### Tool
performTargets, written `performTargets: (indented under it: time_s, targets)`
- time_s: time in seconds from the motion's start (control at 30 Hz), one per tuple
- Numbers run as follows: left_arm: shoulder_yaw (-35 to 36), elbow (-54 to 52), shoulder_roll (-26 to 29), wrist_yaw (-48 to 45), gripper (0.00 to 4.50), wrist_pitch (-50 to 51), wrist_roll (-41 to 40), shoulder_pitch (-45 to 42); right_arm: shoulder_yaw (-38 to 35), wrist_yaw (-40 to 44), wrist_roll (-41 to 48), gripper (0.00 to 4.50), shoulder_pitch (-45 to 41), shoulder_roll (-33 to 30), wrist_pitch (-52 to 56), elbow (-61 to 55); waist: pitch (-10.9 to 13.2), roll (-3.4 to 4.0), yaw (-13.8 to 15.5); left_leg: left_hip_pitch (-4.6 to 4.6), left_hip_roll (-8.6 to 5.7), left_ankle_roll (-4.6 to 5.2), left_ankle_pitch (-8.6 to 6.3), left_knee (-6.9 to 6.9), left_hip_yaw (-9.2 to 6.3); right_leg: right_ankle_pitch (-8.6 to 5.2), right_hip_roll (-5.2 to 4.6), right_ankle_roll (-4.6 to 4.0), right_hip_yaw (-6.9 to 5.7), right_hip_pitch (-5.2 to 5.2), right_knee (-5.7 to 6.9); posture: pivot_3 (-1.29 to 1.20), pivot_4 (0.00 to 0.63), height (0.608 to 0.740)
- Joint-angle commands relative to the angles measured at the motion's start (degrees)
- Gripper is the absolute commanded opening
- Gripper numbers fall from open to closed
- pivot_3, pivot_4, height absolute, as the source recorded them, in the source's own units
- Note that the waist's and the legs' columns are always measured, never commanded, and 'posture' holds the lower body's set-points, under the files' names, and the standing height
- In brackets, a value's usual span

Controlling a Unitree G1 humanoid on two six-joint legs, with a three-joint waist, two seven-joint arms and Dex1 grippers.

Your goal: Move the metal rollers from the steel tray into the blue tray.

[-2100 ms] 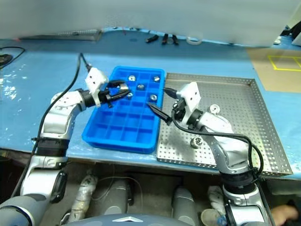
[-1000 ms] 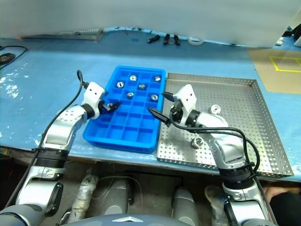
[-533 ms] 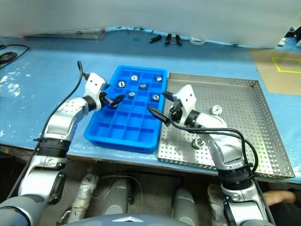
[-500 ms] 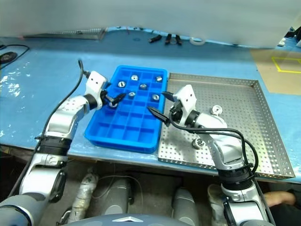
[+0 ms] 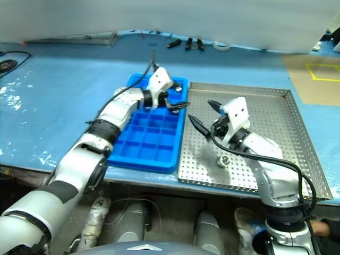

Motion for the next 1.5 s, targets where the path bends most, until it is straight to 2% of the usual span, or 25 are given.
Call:
performTargets:
  time_s: [0.03, 0.27, 0.43, 0.63, 0.83, 1.07, 1.17, 1.23, 1.27, 1.47, 1.5]
  targets:
    - [0.64, 8.19, -4.4, 0.24, 4.47, -4.08, 1.03, -4.99, -4.31, -3.26, 1.09, 4.26, 3.47, 0.21, 0.5, -6.86, 0.0, 0.0, -0.59, 0.0, -0.05, 0.01, -0.01, -0.01, 0.0, 0.0, -0.02, 0.04, -0.01, 0.0, -0.01, -0.33, 0.15, 0.74]
    - [0.26, 17.77, -12.09, 8.03, 4.47, -2.64, 6.01, -7.35, -7.0, -10.1, 0.62, 4.26, 12.87, 2.9, 2.99, -16.52, 0.0, 0.01, -4.33, 0.09, -0.07, 0.19, -0.12, 0.02, 0.1, 0.0, -0.02, 0.12, -0.04, 0.0, -0.07, -0.49, 0.15, 0.74]
    - [1.13, 19.35, -14.37, 12.5, 4.47, -0.1, 7.71, -7.06, -7.38, -13.3, -0.1, 4.26, 17.3, 4.01, 3.74, -20.43, 0.0, 0.01, -6.5, 0.09, -0.1, 0.27, -0.17, 0.08, 0.12, 0.0, -0.04, 0.15, -0.01, 0.0, -0.09, -0.55, 0.15, 0.74]
    - [1.57, 20.31, -15.6, 20.14, 4.47, 4.43, 9.76, -6.02, -6.9, -15.32, -0.67, 4.26, 20.16, 4.59, 3.97, -22.31, 0.0, 0.01, -7.48, 0.06, -0.13, 0.37, -0.23, 0.1, 0.13, -0.03, -0.06, 0.19, 0.0, 0.0, -0.18, -0.58, 0.15, 0.74]
    - [0.99, 20.43, -16.16, 20.0, 4.47, 6.51, 11.85, -4.63, -6.41, -16.35, -0.9, 4.26, 20.86, 4.69, 3.95, -22.66, 0.0, 0.0, -8.01, -0.08, -0.21, 0.55, -0.34, 0.1, 0.15, -0.03, -0.15, 0.2, -0.02, 0.0, -0.38, -0.58, 0.15, 0.74]
    - [1.08, 20.2, -16.61, 15.63, 4.47, 6.99, 12.55, -3.53, -6.17, -16.58, -0.77, 4.26, 20.16, 4.29, 4.2, -22.24, 0.0, 0.01, -8.05, -0.1, -0.23, 0.66, -0.41, 0.1, 0.16, -0.03, -0.2, 0.2, -0.06, 0.09, -0.54, -0.57, 0.15, 0.74]
    - [1.34, 20.1, -16.59, 15.15, 3.85, 6.79, 12.51, -3.2, -5.85, -16.54, -0.81, 4.26, 19.96, 4.17, 4.44, -22.24, 0.0, 0.01, -8.05, -0.09, -0.25, 0.68, -0.42, 0.11, 0.17, -0.03, -0.22, 0.2, -0.06, 0.12, -0.58, -0.57, 0.15, 0.74]
    - [0.66, 20.06, -16.51, 16.15, 3.27, 5.85, 13.52, -2.94, -5.59, -16.46, -0.77, 4.26, 19.93, 4.12, 4.62, -22.31, 0.0, 0.01, -8.08, -0.08, -0.25, 0.68, -0.43, 0.11, 0.17, -0.03, -0.22, 0.2, -0.06, 0.14, -0.58, -0.57, 0.15, 0.74]
    - [0.7, 20.06, -16.57, 15.9, 3.27, 5.75, 13.55, -2.88, -5.61, -16.36, -0.65, 4.26, 19.99, 4.06, 4.69, -22.36, 0.0, 0.01, -8.09, -0.07, -0.24, 0.68, -0.43, 0.11, 0.17, -0.03, -0.22, 0.2, -0.06, 0.14, -0.58, -0.57, 0.15, 0.74]
    - [1.03, 20.23, -16.17, 16.89, 1.69, 6.16, 14.11, -2.55, -5.57, -16.15, -0.52, 4.26, 20.23, 3.86, 4.93, -22.48, 0.0, 0.01, -8.12, -0.03, -0.24, 0.68, -0.43, 0.11, 0.17, -0.03, -0.22, 0.2, -0.06, 0.19, -0.6, -0.57, 0.15, 0.74]
    - [1.03, 20.26, -16.15, 17.18, 1.68, 6.21, 14.2, -2.51, -5.53, -16.16, -0.53, 4.26, 20.23, 3.86, 4.95, -22.47, 0.0, 0.01, -8.12, -0.02, -0.24, 0.68, -0.43, 0.1, 0.17, -0.03, -0.22, 0.2, -0.06, 0.2, -0.6, -0.57, 0.15, 0.74]
